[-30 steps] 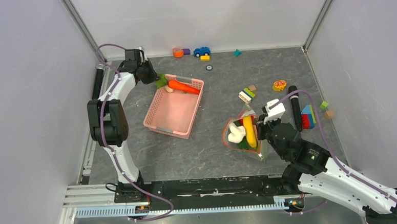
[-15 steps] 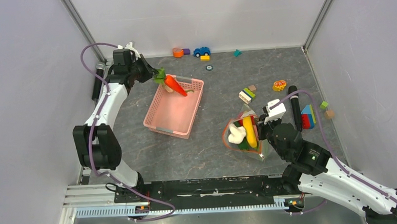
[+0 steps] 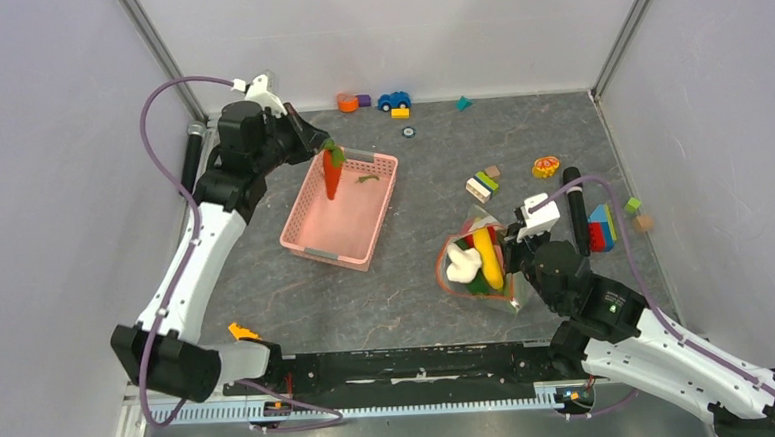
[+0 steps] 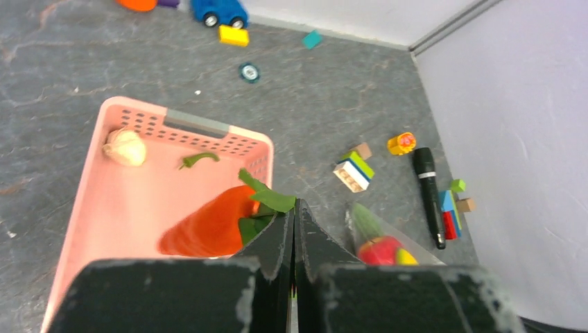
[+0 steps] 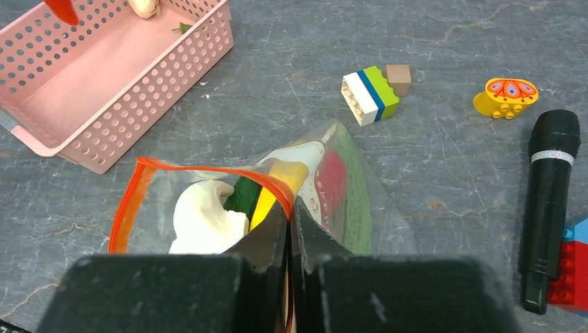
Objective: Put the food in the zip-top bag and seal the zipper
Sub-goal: Pick up the fake vegetable from the bin, then place the fake vegetable in the zipper food storage bag.
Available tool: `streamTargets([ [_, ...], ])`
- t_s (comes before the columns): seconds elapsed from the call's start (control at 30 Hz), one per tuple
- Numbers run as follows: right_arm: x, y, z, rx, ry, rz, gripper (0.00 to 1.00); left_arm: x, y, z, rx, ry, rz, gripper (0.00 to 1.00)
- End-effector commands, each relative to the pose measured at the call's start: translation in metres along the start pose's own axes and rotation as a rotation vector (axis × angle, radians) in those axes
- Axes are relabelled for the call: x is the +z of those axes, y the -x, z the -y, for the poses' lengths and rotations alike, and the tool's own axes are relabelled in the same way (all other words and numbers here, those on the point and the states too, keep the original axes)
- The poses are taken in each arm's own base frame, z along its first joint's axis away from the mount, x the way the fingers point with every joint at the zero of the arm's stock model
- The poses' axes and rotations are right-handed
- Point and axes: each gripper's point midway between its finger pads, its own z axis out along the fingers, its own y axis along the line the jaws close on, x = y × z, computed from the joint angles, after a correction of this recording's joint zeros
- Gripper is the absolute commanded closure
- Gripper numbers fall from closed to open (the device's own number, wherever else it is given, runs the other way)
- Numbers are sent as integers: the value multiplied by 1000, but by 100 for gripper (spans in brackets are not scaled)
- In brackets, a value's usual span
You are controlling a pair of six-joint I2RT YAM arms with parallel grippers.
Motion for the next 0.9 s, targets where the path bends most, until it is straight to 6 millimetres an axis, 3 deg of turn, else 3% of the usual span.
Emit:
streamTargets([
  [0.0,-2,26,-6,87,14,57,95,-34,17,44,24,-61,90,98],
  [0.27,6,31,-31,130,75,-18,96,-67,25,135,90,-281,131,98],
  [0.47,17,46,-59,117,154,-63,97,-88,30,185,110,-449,121,98],
  [0.73,27,74,-89,135,245,-59,98,-120,36,218,138,-597,126,98],
  [0.87,36,77,-96,159,248,-77,99,-132,39,227,145,-645,135,98],
])
